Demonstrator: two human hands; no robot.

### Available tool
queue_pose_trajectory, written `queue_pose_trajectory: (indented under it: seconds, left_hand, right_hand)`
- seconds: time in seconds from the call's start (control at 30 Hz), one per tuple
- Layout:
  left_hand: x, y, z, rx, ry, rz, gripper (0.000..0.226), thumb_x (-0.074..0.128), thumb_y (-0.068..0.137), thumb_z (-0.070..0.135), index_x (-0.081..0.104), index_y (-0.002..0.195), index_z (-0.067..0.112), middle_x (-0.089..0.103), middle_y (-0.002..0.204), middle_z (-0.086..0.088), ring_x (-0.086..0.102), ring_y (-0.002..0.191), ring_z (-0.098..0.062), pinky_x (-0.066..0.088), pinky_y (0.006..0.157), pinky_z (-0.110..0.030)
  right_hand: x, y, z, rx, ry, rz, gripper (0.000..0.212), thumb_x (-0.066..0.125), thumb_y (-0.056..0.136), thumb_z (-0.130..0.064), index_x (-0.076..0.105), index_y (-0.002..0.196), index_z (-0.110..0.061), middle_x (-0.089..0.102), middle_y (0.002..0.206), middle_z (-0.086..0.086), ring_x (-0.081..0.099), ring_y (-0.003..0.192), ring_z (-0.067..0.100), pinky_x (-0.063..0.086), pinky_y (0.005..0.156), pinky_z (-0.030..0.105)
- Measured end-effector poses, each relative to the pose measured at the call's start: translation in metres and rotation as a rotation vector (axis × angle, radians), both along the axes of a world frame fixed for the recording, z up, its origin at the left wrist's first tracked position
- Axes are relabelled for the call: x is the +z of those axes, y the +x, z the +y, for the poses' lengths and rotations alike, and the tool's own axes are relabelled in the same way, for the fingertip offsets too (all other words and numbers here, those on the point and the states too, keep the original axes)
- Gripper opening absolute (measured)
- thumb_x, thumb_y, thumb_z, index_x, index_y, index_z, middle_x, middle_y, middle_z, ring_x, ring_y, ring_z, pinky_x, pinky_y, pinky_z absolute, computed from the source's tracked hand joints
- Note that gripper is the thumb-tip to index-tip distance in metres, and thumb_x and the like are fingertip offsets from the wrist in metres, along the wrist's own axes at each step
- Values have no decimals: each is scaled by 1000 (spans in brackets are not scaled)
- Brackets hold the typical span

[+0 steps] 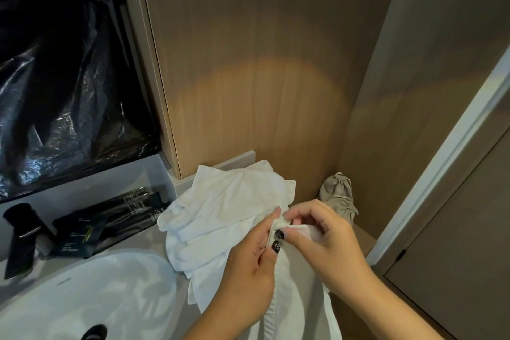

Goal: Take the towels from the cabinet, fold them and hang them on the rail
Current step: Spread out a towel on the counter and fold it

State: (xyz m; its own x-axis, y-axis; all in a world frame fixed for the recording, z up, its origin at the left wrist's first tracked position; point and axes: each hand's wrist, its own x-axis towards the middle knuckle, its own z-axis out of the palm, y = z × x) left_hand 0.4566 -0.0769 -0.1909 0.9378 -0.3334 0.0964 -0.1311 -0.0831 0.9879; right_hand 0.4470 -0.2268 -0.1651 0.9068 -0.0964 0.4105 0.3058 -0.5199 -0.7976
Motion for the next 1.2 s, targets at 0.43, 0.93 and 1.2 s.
queue_pose_trajectory:
  seconds: [0.43,0.93,1.2]
  left_hand:
    - [14,1,-15,246,-39,-125,35,61,94,11,43,102,40,66,93,22,65,90,-2,50,71,-14]
    - [77,47,-29,172,-119,-387,33,67,85,47,60,90,15,60,75,2,53,67,-5,43,63,-19]
    - [57,80,-25,41,12,-303,28,65,83,57,74,94,33,73,100,16,67,95,0,53,85,-25]
  right_hand:
    - [41,22,-15,63,-280,-121,7,64,93,-24,62,90,-18,45,99,-7,49,99,8,45,80,19]
    - [191,92,-38,-81,-74,-471,14,61,96,-22,61,88,-11,58,80,-7,54,74,-1,40,61,6]
    - [247,105,-66,-165,-19,-632,12,60,95,-20,62,88,-10,58,81,-8,54,77,3,40,63,6]
